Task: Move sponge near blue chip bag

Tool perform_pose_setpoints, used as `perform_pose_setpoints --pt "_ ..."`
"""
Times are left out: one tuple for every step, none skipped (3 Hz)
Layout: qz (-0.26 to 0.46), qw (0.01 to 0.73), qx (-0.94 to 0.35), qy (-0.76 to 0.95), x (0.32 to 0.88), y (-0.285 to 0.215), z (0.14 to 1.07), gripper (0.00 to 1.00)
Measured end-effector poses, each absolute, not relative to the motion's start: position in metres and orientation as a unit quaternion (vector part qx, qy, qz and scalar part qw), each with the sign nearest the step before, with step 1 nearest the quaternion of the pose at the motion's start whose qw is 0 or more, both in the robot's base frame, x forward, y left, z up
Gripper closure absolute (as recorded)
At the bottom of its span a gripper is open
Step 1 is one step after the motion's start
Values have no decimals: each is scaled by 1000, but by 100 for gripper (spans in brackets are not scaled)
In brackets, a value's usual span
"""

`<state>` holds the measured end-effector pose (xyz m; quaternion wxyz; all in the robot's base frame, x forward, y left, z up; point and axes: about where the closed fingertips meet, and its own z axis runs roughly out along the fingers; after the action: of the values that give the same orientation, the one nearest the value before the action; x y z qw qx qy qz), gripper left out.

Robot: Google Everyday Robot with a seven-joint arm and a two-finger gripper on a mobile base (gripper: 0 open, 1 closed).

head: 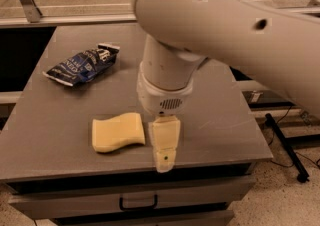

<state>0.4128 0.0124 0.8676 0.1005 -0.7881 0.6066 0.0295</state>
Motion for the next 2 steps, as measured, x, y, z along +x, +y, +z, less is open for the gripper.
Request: perform_pose_setpoints --pt "23 81 -808 583 405 55 849 0" --pt "23 81 -809 582 404 59 849 0"
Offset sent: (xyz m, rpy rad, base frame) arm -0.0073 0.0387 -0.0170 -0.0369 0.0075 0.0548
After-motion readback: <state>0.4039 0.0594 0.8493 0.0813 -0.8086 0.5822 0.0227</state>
